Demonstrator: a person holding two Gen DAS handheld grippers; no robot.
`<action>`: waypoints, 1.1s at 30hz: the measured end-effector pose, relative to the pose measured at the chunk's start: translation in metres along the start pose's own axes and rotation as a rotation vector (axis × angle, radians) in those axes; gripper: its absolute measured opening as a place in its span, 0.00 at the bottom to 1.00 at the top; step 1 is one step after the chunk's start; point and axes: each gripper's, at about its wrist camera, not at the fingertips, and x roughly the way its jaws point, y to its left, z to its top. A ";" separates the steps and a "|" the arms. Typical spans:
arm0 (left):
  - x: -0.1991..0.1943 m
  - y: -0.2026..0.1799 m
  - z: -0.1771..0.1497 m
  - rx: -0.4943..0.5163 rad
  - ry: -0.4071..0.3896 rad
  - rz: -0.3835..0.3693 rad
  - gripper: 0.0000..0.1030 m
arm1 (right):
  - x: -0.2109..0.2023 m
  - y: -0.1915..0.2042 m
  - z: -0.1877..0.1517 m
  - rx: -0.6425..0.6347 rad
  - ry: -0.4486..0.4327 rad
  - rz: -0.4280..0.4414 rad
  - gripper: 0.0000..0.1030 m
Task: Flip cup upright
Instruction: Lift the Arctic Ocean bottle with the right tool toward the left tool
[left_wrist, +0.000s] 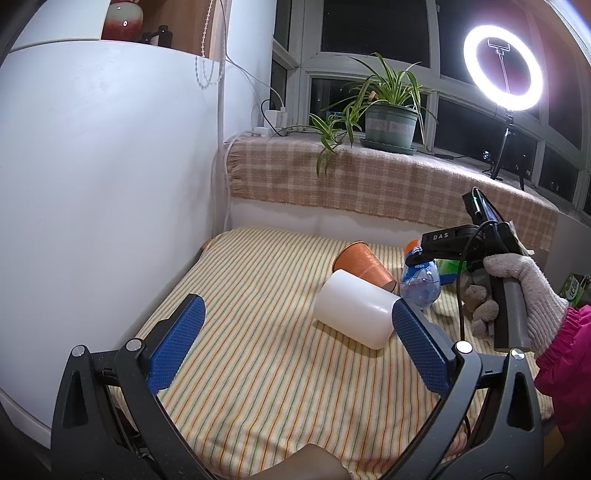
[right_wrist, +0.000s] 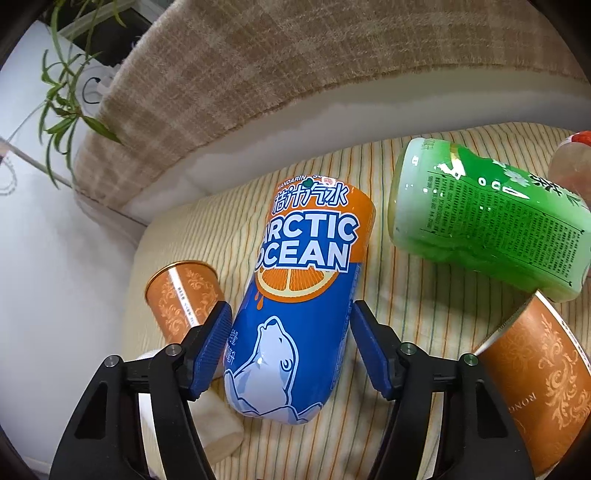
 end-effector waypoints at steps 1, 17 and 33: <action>0.000 -0.001 0.000 0.002 0.000 -0.001 1.00 | -0.001 0.001 0.000 0.001 -0.001 0.010 0.64; 0.000 -0.023 0.003 0.013 0.022 -0.076 1.00 | -0.072 -0.014 -0.077 -0.109 0.039 0.170 0.64; 0.020 -0.062 -0.002 -0.002 0.166 -0.279 1.00 | -0.102 -0.049 -0.138 -0.128 0.050 0.132 0.64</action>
